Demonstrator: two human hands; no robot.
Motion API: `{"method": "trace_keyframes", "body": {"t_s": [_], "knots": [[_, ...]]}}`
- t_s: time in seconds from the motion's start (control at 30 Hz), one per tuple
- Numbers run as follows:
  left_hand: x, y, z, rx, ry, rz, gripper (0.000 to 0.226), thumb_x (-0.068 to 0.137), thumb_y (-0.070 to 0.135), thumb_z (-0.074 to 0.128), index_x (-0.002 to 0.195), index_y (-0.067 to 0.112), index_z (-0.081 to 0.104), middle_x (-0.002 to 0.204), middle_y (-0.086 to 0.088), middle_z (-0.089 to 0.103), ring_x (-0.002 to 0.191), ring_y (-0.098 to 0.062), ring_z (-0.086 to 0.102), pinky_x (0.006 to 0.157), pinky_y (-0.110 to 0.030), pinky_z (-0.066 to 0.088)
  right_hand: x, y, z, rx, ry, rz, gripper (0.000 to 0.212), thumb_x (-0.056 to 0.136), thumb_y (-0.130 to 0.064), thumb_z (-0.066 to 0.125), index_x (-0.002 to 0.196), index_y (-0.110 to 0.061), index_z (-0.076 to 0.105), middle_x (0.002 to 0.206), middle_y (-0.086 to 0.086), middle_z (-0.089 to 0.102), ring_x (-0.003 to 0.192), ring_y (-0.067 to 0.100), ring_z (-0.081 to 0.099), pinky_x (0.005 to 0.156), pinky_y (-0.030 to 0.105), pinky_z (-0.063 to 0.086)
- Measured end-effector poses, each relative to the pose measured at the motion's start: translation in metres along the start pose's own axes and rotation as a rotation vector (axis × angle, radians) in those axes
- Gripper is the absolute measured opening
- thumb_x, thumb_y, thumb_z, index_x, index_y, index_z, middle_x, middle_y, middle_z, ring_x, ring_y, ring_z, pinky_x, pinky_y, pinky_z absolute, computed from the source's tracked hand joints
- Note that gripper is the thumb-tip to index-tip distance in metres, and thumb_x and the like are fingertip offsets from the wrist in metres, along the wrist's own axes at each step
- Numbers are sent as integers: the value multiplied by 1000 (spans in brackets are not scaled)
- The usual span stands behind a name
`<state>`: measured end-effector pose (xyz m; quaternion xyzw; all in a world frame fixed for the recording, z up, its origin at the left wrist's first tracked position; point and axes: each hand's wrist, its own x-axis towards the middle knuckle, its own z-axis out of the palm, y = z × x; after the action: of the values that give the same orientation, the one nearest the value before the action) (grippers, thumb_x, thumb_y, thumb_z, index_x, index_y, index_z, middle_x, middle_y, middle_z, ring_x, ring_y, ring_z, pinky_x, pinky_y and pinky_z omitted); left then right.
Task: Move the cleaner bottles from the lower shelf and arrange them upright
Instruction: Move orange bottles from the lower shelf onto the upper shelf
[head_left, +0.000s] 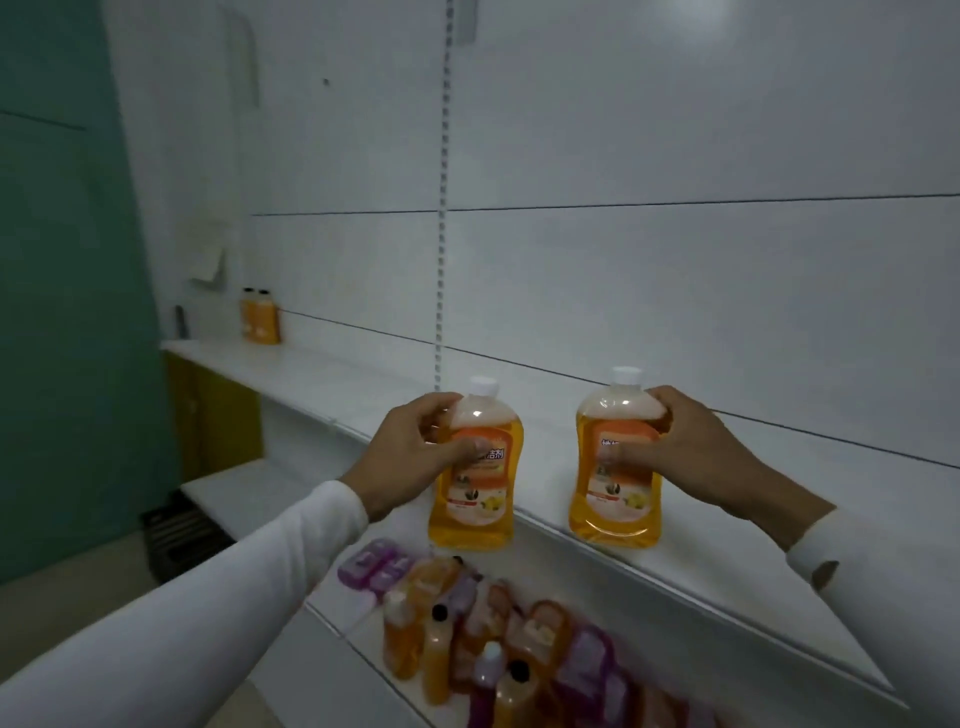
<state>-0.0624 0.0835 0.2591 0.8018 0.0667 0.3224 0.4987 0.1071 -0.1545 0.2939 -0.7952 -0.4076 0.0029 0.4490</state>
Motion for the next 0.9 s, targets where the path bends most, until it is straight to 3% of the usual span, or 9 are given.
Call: {"method": "trace_keyframes", "body": {"t_s": [0.3, 0.57, 0.7, 0.9], "knots": [[-19, -67, -187, 108, 355, -118, 46, 76, 24, 78, 118, 24, 59, 107, 2, 69, 98, -14, 68, 83, -33, 58, 128, -75, 204, 135, -248, -186, 61, 66, -38, 85, 114, -26, 50, 103, -5, 63, 89, 10, 65, 65, 21, 52], [19, -145, -351, 143, 401, -136, 47, 75, 23, 78, 118, 25, 59, 106, 2, 69, 96, -13, 69, 80, -33, 59, 244, -152, 359, 104, -297, -212, 68, 62, -42, 87, 116, -25, 49, 104, -4, 62, 91, 13, 64, 70, 27, 56], [63, -178, -419, 151, 380, -123, 45, 76, 22, 78, 117, 23, 59, 107, 0, 69, 96, -14, 68, 77, -29, 58, 302, -179, 405, 74, -275, -207, 66, 63, -45, 85, 115, -27, 48, 103, -6, 61, 91, 11, 63, 70, 27, 56], [137, -241, -481, 105, 367, -96, 45, 76, 21, 78, 118, 22, 60, 106, 0, 70, 94, -14, 70, 80, -35, 59, 392, -195, 461, -4, -234, -215, 67, 62, -47, 85, 115, -26, 50, 103, -7, 61, 89, 10, 63, 69, 25, 54]]}}
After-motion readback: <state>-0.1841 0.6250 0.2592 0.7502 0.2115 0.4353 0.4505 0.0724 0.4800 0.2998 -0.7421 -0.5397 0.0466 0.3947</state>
